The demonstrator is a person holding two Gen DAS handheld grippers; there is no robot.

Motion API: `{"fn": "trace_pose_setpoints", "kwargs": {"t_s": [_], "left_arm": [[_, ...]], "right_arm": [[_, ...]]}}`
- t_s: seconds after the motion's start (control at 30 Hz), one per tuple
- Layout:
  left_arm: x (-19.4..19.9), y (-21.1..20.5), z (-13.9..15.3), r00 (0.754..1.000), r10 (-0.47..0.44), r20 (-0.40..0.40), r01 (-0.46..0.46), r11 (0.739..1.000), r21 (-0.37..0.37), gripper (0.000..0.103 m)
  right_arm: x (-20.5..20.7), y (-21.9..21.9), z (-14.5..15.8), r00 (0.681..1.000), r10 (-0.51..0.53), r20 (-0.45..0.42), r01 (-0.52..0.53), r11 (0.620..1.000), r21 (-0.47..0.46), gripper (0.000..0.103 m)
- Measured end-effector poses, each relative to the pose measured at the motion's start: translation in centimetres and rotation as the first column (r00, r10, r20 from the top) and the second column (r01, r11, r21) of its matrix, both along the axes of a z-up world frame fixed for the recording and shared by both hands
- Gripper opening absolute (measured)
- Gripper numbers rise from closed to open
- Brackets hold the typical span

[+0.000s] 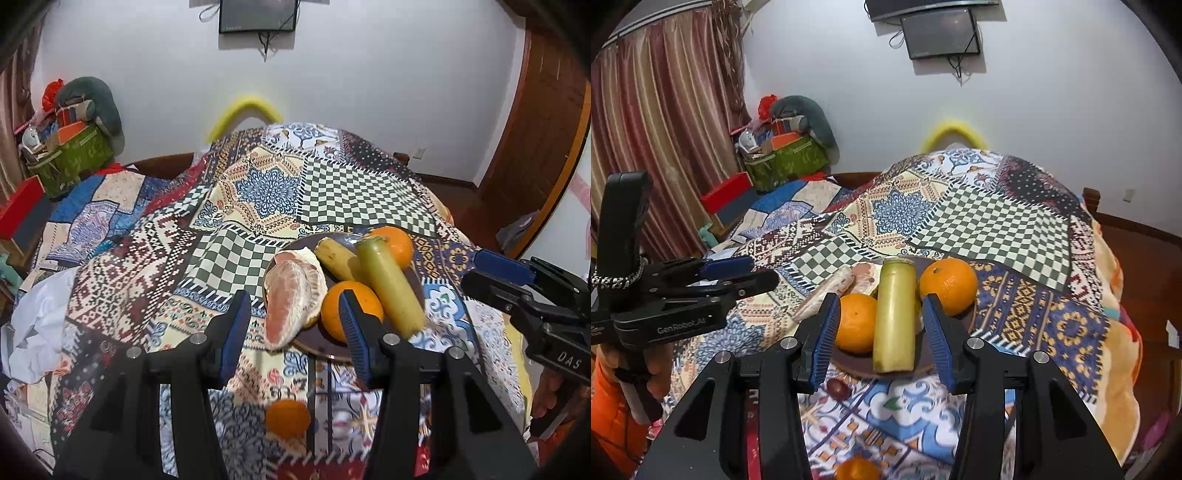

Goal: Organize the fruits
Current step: 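Lower the tube and pomelo segment onto the plate and open both tools, then grasp a small mandarin with the right tool while the left tool grasps another mandarin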

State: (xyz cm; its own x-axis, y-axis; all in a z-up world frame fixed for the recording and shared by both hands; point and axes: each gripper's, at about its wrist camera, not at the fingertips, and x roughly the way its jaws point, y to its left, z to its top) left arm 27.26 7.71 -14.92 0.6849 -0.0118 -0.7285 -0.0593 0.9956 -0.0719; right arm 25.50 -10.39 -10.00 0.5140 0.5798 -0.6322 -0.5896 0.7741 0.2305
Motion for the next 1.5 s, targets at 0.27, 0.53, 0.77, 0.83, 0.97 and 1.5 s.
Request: {"fn": "trace_pose_setpoints", "kwargs": {"t_s": [0.27, 0.53, 0.77, 0.83, 0.97, 1.5], "left_arm": [[-4.4, -0.2, 1.8, 0.999, 0.010, 0.031, -0.010, 1.000, -0.021, 0.051], [-7.9, -0.3, 1.7, 0.999, 0.023, 0.022, -0.023, 1.000, -0.018, 0.054], [-9.5, -0.1, -0.3, 0.999, 0.026, -0.023, -0.027, 0.999, -0.040, 0.054], [-9.9, -0.1, -1.0, 0.999, 0.024, -0.039, -0.026, 0.999, -0.040, 0.054], [-10.4, -0.2, -2.3, 0.997, 0.019, -0.068, -0.022, 0.999, -0.045, 0.054], [-9.8, 0.3, -6.1, 0.988, 0.023, -0.152, -0.035, 0.997, -0.076, 0.054]], "right_arm": [[-3.1, -1.2, 1.2, 0.999, -0.026, 0.019, 0.026, 1.000, -0.003, 0.049], [-6.1, -1.5, 0.0, 1.000, -0.031, -0.002, 0.031, 0.998, -0.048, 0.049], [-7.9, -1.2, -2.7, 0.997, -0.032, -0.064, 0.025, 0.995, -0.100, 0.049], [-8.3, -1.1, -3.7, 0.996, -0.036, -0.081, 0.027, 0.993, -0.118, 0.049], [-8.7, -0.9, -5.2, 0.991, -0.043, -0.124, 0.027, 0.991, -0.128, 0.049], [-7.5, -0.8, -8.0, 0.973, -0.071, -0.219, 0.046, 0.992, -0.120, 0.030]]}}
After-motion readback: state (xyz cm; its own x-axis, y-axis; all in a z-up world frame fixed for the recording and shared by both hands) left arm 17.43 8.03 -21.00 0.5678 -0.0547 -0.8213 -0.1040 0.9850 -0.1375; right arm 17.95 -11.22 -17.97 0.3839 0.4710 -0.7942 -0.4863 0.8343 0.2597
